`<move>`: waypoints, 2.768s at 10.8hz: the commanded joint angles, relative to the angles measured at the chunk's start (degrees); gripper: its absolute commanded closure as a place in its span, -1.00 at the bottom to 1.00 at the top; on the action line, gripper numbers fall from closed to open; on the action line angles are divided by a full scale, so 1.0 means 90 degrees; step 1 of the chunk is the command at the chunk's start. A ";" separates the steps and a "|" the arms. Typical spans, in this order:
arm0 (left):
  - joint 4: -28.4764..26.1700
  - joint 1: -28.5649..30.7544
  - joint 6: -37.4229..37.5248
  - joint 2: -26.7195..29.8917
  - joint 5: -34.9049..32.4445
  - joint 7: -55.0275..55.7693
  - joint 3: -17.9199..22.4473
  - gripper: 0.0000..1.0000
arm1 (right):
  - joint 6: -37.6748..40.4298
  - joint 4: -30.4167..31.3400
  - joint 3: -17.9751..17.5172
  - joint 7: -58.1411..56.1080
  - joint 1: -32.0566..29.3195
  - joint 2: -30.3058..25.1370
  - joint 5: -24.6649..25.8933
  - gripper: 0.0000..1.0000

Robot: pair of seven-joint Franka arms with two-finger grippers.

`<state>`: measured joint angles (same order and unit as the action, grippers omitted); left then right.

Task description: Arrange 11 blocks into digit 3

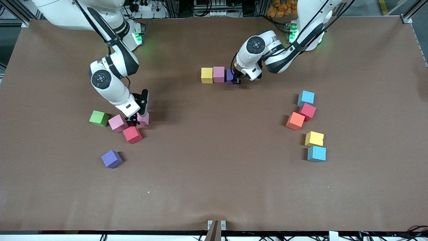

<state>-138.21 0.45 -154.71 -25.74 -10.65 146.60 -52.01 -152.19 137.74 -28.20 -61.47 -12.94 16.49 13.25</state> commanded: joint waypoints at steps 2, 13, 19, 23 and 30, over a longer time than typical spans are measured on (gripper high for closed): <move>0.0083 -0.0138 -0.0046 -0.0041 -0.0008 0.0235 0.0066 0.90 | -0.0131 -0.0041 -0.0001 -0.0025 0.0022 0.0296 -0.0037 -1.00; 0.0122 -0.0235 -0.0046 -0.0207 -0.0018 0.0216 0.0066 0.15 | -0.0131 -0.0118 0.0126 -0.0006 -0.0027 0.0093 -0.0104 0.30; 0.0589 -0.0177 0.0684 0.0076 -0.0251 0.0157 0.0027 -1.00 | -0.0112 -0.0635 0.0077 0.3092 0.0829 -0.0123 -0.0105 0.36; 0.1097 -0.0002 0.1223 0.0485 -0.0526 -0.0185 0.0018 -1.00 | -0.0034 -0.0861 0.0077 0.6567 0.1631 -0.0045 -0.0105 0.36; 0.1186 0.0202 0.1887 0.1237 -0.0448 -0.1275 -0.0314 -1.00 | 0.0307 -0.1163 0.0086 1.0466 0.2539 0.0247 -0.0114 0.43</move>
<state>-126.93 0.25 -139.50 -17.98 -14.62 138.69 -54.12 -151.14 129.68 -27.70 23.72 6.14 17.30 12.54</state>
